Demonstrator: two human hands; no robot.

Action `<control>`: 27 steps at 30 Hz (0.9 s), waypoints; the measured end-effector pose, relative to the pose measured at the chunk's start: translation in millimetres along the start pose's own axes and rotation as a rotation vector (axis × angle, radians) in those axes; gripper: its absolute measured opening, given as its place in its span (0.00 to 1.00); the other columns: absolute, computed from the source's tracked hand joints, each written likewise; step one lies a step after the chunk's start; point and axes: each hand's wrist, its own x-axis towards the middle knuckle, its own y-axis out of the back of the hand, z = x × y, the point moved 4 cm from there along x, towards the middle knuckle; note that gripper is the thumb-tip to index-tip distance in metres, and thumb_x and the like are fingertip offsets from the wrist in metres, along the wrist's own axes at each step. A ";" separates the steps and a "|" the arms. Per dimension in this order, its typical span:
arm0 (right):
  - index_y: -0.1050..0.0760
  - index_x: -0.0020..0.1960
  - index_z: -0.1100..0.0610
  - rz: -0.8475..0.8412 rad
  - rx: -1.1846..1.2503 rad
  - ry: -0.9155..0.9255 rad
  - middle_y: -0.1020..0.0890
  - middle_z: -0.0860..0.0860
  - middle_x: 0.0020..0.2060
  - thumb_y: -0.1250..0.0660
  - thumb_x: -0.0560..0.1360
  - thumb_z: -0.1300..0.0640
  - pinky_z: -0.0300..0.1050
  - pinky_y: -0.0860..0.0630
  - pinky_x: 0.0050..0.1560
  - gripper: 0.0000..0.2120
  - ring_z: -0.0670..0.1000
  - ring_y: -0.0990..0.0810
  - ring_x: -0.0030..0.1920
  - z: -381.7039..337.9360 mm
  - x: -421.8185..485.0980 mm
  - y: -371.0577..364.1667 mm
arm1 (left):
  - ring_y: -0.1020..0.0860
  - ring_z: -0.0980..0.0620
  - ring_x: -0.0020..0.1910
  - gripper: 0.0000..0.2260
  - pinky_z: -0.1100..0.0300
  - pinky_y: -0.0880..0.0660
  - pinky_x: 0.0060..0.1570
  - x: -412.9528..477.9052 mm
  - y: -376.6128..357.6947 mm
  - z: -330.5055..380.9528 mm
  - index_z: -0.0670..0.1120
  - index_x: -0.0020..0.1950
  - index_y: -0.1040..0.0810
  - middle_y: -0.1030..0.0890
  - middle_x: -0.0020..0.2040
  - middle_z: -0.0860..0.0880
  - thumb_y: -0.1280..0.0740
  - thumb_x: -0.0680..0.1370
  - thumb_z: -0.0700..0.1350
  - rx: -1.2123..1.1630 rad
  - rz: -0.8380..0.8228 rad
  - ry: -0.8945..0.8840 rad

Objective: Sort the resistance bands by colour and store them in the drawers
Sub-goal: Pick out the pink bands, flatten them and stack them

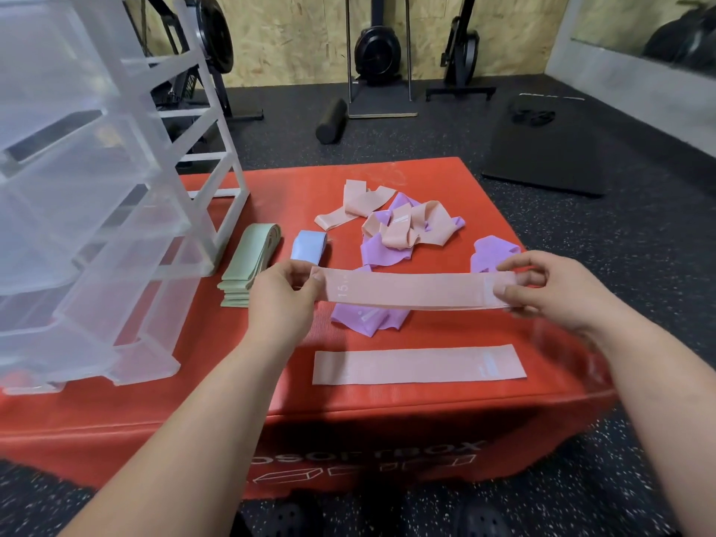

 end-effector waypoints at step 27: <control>0.19 0.52 0.46 0.000 -0.661 -0.007 0.15 0.44 0.34 0.23 0.70 0.60 0.45 0.22 0.46 0.14 0.44 0.17 0.36 34.6 -58.2 -13.0 | 0.19 0.55 0.40 0.09 0.58 0.27 0.38 -60.7 14.8 -29.2 0.53 0.56 0.21 0.16 0.39 0.55 0.27 0.77 0.49 0.539 -0.319 -0.035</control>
